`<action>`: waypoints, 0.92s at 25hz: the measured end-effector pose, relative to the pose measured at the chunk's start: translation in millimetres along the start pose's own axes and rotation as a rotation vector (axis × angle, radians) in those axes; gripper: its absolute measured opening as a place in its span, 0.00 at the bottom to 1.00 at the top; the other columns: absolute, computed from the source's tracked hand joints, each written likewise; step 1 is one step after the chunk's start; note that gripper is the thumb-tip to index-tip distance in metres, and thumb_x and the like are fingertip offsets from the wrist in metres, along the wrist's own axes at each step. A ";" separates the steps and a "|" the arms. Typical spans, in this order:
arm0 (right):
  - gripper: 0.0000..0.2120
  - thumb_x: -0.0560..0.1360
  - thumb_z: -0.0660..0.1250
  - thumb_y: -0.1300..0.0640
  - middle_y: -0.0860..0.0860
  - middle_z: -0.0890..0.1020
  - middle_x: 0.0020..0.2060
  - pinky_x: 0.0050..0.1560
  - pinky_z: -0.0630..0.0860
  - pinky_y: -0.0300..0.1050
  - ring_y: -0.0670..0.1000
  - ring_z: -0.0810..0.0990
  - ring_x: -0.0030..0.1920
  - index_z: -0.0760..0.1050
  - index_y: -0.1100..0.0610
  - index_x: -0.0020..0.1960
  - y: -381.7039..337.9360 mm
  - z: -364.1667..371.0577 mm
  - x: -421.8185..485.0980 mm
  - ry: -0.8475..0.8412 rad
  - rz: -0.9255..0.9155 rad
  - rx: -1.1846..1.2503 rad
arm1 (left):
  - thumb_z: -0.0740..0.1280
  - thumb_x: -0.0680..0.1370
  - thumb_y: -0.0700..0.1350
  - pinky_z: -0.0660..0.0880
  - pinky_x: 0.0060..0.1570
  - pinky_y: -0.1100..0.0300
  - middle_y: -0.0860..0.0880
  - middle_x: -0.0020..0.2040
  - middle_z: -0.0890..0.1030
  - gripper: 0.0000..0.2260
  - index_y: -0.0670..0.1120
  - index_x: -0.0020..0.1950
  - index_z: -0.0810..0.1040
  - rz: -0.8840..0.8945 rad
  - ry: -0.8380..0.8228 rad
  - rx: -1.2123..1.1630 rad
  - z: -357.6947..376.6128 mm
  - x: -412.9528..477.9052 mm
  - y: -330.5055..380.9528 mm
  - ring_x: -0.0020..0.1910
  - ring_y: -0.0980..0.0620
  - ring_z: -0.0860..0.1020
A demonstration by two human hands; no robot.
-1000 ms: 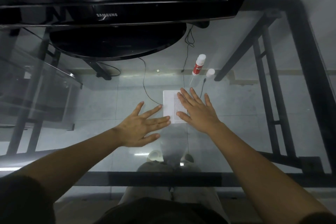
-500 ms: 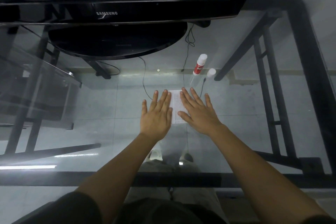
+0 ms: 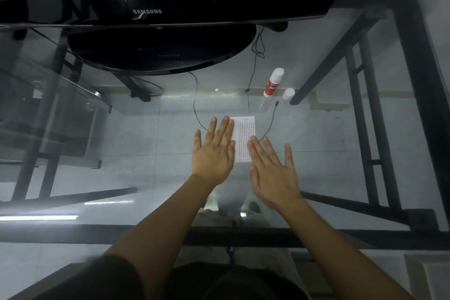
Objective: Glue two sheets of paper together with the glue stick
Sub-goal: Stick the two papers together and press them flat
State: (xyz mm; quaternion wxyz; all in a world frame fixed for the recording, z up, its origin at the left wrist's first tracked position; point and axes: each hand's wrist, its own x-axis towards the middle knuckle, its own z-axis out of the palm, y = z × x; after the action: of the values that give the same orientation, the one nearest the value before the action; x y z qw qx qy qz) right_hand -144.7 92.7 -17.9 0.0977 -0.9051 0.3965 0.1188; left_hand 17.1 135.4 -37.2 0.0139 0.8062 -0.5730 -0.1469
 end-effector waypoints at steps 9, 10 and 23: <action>0.25 0.78 0.36 0.44 0.44 0.33 0.71 0.65 0.24 0.56 0.48 0.28 0.70 0.27 0.48 0.69 7.0 -6.2 26.1 -0.006 0.006 0.020 | 0.34 0.78 0.56 0.35 0.69 0.48 0.55 0.73 0.36 0.23 0.52 0.72 0.33 0.012 0.012 -0.004 -0.3 0.6 -1.0 0.72 0.52 0.32; 0.25 0.77 0.34 0.44 0.44 0.33 0.71 0.66 0.25 0.55 0.48 0.28 0.70 0.26 0.48 0.69 11.4 -7.5 27.7 -0.002 0.044 0.054 | 0.35 0.79 0.56 0.34 0.69 0.48 0.55 0.73 0.36 0.23 0.52 0.72 0.32 0.008 0.018 0.000 1.1 1.0 -1.2 0.71 0.52 0.31; 0.26 0.78 0.35 0.44 0.48 0.41 0.76 0.69 0.31 0.54 0.47 0.31 0.71 0.30 0.50 0.71 21.1 -14.0 51.9 0.036 -0.053 0.075 | 0.39 0.80 0.55 0.34 0.68 0.48 0.56 0.73 0.37 0.23 0.53 0.73 0.34 0.002 0.044 0.002 7.0 2.2 -2.9 0.71 0.53 0.30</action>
State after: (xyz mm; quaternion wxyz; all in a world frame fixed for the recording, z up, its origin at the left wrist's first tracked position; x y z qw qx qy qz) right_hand -124.3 38.8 -21.6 0.1277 -0.9129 0.3781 0.0851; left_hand 18.7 135.4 -44.9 0.0261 0.8086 -0.5735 -0.1284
